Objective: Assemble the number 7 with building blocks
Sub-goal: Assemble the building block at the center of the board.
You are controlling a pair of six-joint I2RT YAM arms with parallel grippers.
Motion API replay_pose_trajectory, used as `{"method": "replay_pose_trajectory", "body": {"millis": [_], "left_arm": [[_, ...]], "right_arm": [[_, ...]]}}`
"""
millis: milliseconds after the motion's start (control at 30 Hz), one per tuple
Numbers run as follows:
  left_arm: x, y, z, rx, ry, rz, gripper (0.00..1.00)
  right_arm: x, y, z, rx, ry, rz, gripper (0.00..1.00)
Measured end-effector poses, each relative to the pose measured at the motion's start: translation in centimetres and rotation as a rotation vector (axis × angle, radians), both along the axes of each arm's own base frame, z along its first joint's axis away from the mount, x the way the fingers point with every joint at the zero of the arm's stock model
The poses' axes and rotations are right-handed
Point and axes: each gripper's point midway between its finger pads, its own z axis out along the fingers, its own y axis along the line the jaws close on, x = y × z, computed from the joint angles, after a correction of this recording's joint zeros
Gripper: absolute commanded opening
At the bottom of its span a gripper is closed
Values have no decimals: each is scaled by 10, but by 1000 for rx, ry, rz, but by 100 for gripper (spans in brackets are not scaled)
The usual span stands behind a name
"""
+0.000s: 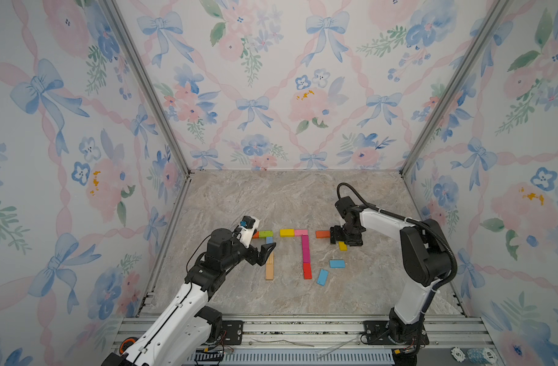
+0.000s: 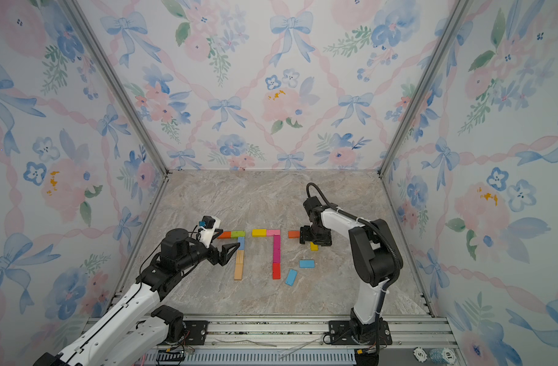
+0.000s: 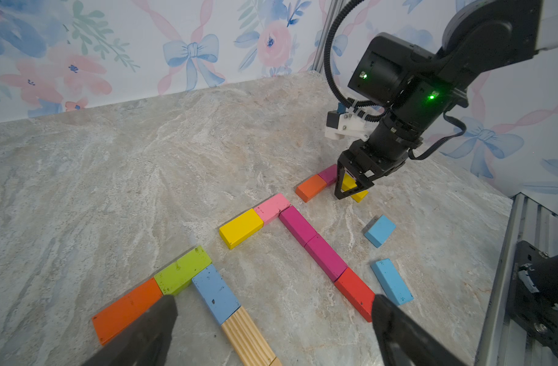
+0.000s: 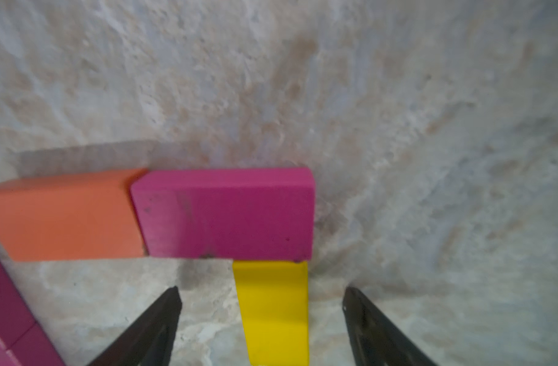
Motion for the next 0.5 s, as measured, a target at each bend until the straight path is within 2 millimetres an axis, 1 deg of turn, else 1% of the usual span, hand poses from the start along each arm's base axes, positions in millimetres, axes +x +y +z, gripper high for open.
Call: {"method": "replay_pose_trajectory", "body": {"millis": [67,100,200,233,267,300,367,500], "left_arm": [[0,0,0,0,0,0,98],[0,0,0,0,0,0,98],[0,0,0,-1,0,0,98],[0,0,1,-1,-2,0,98],[0,0,1,-1,-3,0,98],[0,0,1,-2,-4,0,98],[-1,0,3,-4,-9,0,98],[-1,0,5,-7,-16,-1,98]], "right_arm": [[-11,-1,11,42,-28,-37,87],[-17,-1,18,71,-50,-60,90],[-32,-1,43,179,-143,-137,91],[-37,-1,50,222,-175,-168,94],[-40,-2,54,260,-200,-193,94],[-44,-2,58,300,-221,-222,94],[-51,-2,61,371,-249,-269,99],[-60,1,60,490,-266,-330,99]]}}
